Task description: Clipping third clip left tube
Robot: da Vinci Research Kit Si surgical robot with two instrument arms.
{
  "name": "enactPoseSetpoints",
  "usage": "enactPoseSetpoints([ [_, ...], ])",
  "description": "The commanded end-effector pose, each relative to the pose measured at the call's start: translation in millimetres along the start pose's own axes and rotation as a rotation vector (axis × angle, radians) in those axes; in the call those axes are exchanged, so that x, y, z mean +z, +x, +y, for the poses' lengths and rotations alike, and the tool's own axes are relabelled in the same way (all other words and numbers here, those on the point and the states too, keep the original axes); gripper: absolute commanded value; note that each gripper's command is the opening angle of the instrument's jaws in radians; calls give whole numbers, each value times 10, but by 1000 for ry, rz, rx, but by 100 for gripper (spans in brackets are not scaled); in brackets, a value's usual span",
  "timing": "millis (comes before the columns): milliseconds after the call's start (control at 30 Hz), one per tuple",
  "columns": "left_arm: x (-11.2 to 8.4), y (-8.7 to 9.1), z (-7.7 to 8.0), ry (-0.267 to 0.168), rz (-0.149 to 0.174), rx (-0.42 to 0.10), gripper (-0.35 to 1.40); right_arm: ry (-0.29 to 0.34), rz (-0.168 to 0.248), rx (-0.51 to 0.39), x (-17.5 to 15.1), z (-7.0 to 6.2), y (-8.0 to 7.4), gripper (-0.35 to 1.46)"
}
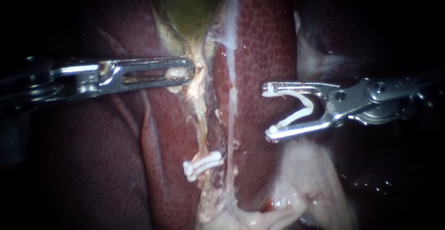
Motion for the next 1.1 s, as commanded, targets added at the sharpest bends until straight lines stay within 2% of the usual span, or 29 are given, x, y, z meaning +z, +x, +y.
enactPoseSetpoints([
  [33,0,0,0,0,0,0,-21,1,0,0,0,0,0,60],
  [200,-3,-3,0,3,2,-1,-21,4,1,-1,1,-1,0,60],
  [333,-19,-17,0,1,8,-8,-21,7,2,-2,3,-1,-1,60],
  [533,-56,-44,-2,-6,-26,-29,-21,9,3,-3,4,-1,-2,60],
  [733,-83,-64,-6,-9,-57,-31,-21,11,5,-4,8,-2,-3,60],
  [833,-89,-67,-8,-10,-62,-28,-21,10,5,-4,9,-2,-4,60],
  [1100,-89,-66,-8,-10,-63,-28,-21,14,8,-5,14,-1,-4,60],
])
